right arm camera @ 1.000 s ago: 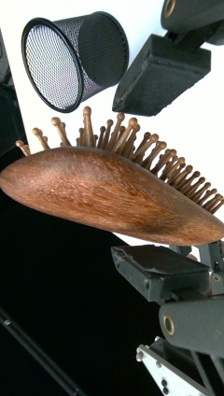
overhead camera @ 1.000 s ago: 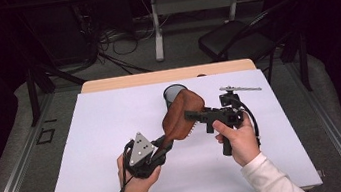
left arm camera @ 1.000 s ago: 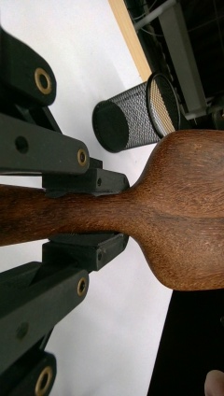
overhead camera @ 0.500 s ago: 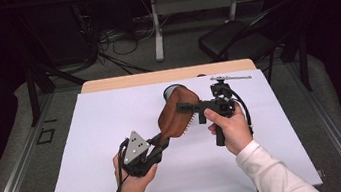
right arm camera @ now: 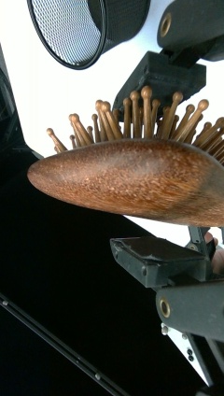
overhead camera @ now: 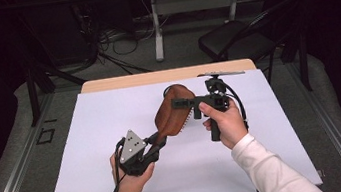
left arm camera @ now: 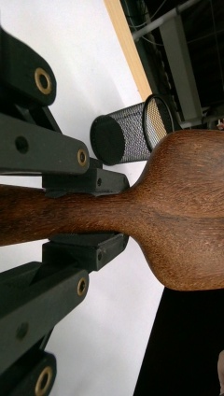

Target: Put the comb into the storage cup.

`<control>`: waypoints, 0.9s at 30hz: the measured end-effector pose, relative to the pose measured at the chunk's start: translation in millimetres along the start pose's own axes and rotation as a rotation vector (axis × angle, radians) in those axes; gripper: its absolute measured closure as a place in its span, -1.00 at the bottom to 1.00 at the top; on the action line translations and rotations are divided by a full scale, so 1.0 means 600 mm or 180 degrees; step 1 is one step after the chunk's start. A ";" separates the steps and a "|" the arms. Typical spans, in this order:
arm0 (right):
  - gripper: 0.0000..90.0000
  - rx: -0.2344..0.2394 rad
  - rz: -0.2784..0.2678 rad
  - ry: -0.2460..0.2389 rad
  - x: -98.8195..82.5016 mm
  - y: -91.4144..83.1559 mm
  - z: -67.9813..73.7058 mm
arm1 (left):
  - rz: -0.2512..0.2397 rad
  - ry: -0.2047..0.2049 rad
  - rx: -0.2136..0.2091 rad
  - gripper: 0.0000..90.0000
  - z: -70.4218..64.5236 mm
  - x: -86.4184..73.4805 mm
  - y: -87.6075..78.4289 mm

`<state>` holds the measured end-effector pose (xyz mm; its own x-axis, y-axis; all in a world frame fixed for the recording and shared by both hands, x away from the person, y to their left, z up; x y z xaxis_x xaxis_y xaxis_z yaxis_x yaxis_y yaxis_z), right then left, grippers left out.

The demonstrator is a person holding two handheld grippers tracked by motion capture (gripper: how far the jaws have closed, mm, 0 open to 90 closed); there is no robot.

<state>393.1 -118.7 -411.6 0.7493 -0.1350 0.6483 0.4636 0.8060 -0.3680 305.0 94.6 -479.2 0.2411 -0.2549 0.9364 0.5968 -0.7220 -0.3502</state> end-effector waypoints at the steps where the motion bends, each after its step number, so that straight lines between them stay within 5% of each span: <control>1: -0.27 0.0011 0.0003 0.0000 0.000 0.001 0.000 | 0.0001 0.0001 -0.0003 0.61 0.000 0.000 0.000; 27: -0.11 -0.0020 0.0024 0.0023 -0.001 0.020 -0.006 | 0.0006 -0.0004 -0.0006 0.61 -0.002 -0.001 0.002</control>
<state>400.0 -111.1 -418.7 0.7562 -0.1330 0.6407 0.4609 0.8033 -0.3771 304.8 93.2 -480.2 0.2432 -0.2553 0.9358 0.5950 -0.7226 -0.3519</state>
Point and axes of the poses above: each handheld gripper's, and its own axes: y roughly forward along the jaws, x roughly out of its top, z roughly to its left, the point moved 3 cm from there along y, roughly forward along the jaws, and after that the axes turned 3 degrees about -x, right-handed, at the moved point
